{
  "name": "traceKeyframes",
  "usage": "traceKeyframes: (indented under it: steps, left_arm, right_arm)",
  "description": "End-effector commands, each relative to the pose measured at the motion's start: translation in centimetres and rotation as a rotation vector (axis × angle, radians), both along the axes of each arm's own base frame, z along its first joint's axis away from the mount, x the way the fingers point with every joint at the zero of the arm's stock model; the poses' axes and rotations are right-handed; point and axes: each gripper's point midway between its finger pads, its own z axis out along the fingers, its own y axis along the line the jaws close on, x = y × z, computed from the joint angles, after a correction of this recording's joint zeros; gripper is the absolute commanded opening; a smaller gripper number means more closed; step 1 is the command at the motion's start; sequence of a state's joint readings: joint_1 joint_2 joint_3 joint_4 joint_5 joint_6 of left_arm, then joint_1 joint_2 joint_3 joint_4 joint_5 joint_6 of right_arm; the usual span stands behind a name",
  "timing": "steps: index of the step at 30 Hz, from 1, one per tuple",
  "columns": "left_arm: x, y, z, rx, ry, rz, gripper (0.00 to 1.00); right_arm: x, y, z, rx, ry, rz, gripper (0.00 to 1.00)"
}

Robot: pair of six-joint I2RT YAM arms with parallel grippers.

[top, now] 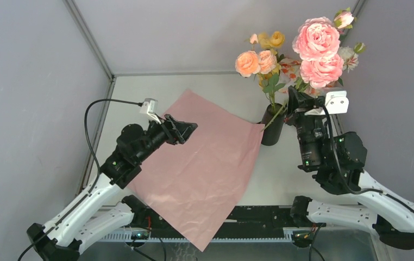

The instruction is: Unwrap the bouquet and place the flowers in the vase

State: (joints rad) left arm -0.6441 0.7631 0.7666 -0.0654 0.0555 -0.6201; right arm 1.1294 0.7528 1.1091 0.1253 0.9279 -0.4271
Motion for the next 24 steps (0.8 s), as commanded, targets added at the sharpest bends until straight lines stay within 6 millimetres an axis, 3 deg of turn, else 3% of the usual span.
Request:
traceKeyframes:
  steps: [1, 11, 24]
  left_arm:
    - [0.2, -0.1, 3.4, -0.043, -0.079, 0.003, 0.73]
    - [0.6, -0.3, 2.2, -0.024, -0.058, 0.012, 0.73]
    - [0.9, -0.2, 1.3, -0.018, -0.043, 0.023, 0.72]
  right_arm:
    - [0.8, -3.7, 2.5, 0.002, -0.049, -0.173, 0.00]
    - [2.3, -7.1, 4.5, 0.050, -0.105, -0.295, 0.00]
    - [2.6, -6.6, 6.2, 0.076, -0.134, -0.252, 0.00]
